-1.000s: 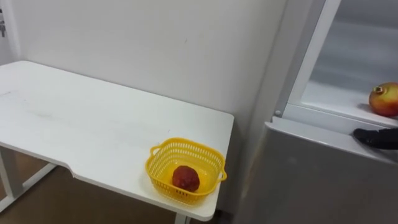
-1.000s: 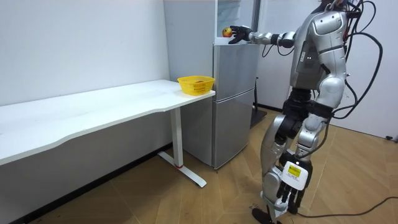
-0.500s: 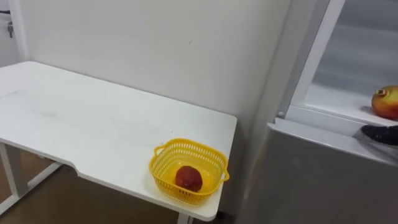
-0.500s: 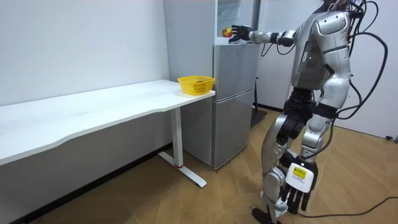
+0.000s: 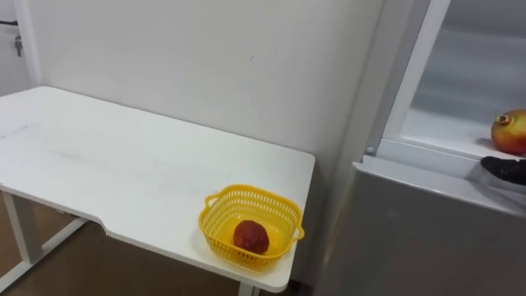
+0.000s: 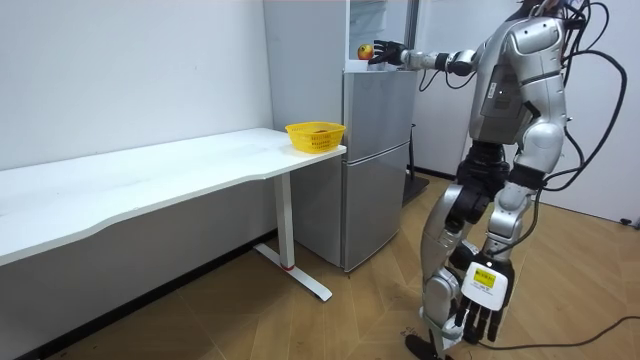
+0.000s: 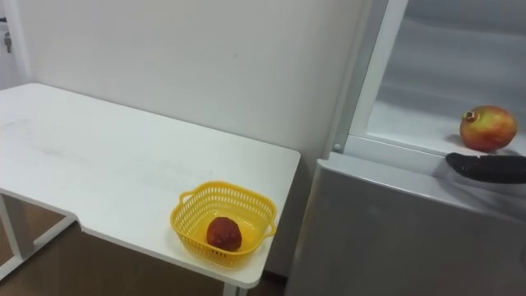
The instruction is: Retrieve from the upper fridge
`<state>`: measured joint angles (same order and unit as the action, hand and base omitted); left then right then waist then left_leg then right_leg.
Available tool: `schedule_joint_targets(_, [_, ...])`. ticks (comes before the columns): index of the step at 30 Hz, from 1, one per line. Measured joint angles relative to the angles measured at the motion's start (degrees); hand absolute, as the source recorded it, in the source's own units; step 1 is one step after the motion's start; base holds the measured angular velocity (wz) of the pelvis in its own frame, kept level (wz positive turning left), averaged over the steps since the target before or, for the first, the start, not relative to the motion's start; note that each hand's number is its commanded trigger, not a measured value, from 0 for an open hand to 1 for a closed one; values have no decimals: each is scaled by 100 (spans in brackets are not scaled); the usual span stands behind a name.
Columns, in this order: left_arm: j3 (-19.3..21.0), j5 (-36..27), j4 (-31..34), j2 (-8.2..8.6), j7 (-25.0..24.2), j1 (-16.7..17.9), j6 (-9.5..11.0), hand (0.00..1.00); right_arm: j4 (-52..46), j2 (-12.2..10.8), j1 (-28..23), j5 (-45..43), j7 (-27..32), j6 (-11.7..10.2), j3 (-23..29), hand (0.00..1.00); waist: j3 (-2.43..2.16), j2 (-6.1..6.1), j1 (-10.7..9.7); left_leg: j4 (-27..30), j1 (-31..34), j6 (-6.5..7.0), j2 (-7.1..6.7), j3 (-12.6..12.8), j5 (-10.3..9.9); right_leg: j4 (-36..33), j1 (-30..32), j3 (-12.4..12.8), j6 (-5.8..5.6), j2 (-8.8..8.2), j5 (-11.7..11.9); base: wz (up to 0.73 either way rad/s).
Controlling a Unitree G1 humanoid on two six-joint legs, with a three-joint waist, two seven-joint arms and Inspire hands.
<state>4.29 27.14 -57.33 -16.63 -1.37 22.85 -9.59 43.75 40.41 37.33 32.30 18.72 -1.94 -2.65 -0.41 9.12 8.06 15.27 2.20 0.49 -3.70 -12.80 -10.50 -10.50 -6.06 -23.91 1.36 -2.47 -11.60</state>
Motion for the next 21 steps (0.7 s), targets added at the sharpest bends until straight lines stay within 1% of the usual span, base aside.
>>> schedule_joint_targets(2, [-1,-3,-6,0,27,0,-2,0,4,0,0,1,-8,-3,-7,0,3,1,3,-4,-11,0,2,-6,0,0,-6,5,1,2,-1,0])
schedule_joint_targets(4, [-2,-4,-7,0,94,2,-9,0,14,0,0,2,-11,-2,-23,0,28,4,18,-53,-80,-4,0,-8,10,10,-54,15,0,-2,-12,0])
schedule_joint_targets(8, [-3,-4,-14,0,117,2,-13,0,14,0,0,23,-13,-5,-41,0,31,9,8,-78,-109,-5,2,-10,12,61,-91,18,-6,11,-23,0])
schedule_joint_targets(14, [-2,-6,-56,4,191,11,-12,0,12,3,-1,172,-4,-101,-77,0,41,24,13,-105,-109,-8,8,-6,13,71,-81,10,-4,15,-26,0])
schedule_joint_targets(17, [0,-2,-23,7,248,16,-10,0,8,37,-1,192,61,-221,-70,0,37,34,17,-30,76,-23,17,-1,23,27,87,11,20,26,-11,0])
schedule_joint_targets(18, [-1,-2,-5,1,267,18,-3,0,7,56,5,218,108,-250,-77,0,42,47,29,-32,135,-33,20,5,47,-30,173,15,26,19,-10,0])
schedule_joint_targets(21, [1,0,22,-11,329,19,10,0,46,57,48,234,248,-249,-110,0,42,89,52,-40,220,-56,31,-5,95,-49,274,27,56,23,5,0])
